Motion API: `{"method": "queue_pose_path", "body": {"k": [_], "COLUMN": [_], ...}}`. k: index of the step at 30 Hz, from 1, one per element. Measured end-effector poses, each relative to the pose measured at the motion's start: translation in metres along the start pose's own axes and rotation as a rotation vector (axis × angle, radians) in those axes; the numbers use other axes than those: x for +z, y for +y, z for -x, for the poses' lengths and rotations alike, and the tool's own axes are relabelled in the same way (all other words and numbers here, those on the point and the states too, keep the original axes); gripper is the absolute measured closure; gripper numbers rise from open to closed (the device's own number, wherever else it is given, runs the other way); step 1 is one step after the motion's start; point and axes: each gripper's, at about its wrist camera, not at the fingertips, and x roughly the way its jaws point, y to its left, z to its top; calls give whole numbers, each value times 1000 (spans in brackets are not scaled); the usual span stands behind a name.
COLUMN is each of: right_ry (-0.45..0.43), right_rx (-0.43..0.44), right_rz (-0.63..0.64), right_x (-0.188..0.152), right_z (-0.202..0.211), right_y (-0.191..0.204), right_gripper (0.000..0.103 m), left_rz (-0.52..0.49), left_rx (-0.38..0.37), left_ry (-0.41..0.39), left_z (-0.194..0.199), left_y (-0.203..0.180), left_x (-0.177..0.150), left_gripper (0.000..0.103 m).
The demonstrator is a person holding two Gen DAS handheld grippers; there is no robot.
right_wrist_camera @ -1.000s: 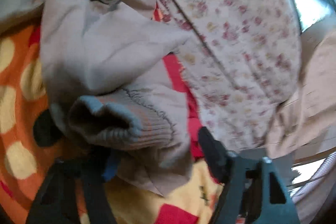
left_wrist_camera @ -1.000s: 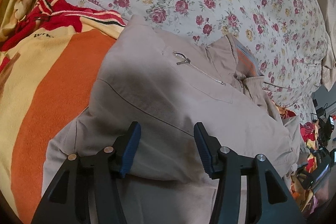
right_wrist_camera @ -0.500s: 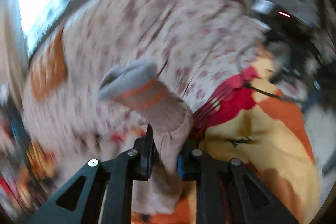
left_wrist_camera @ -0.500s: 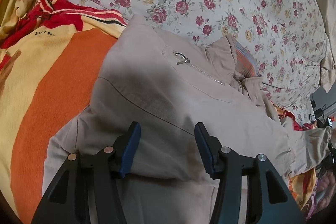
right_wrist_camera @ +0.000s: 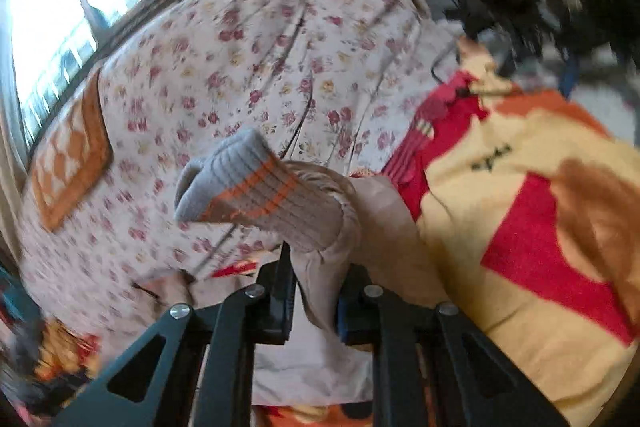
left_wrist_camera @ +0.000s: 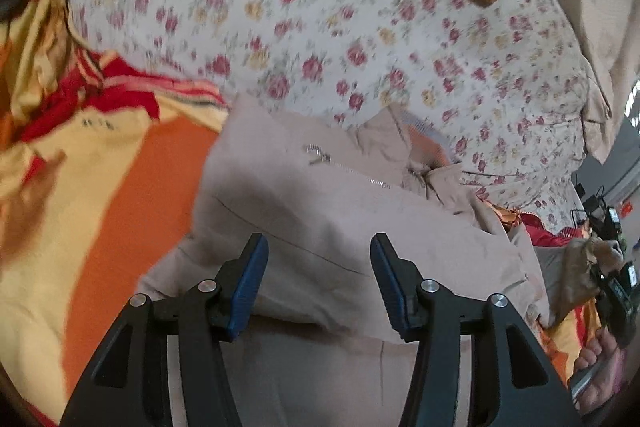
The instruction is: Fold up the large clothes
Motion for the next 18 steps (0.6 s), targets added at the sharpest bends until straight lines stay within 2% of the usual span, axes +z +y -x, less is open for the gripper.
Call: {"method": "queue_pose_path", "body": {"k": [3,8,13,18], "right_ry": [43,79,88,61], "right_rx": [-13,-46,-73,-80], "right_rz": [8,68,84,74], "right_x": [-7,-14,-19,-20], "right_z": [-11,-21,-25,-23], "right_y": [7,15,13,11], "right_gripper": [87,87,87,87], "left_rz": [-54,-159,-184,-313], "left_rx": [15,87,90,184], "left_ry": [-19,-64,-66,-173], "left_z": [16,36,31,42], "left_y": [2,0,-2,-26], "left_x": [5,1,-4,-10], "left_gripper": [62,62,62,61]}}
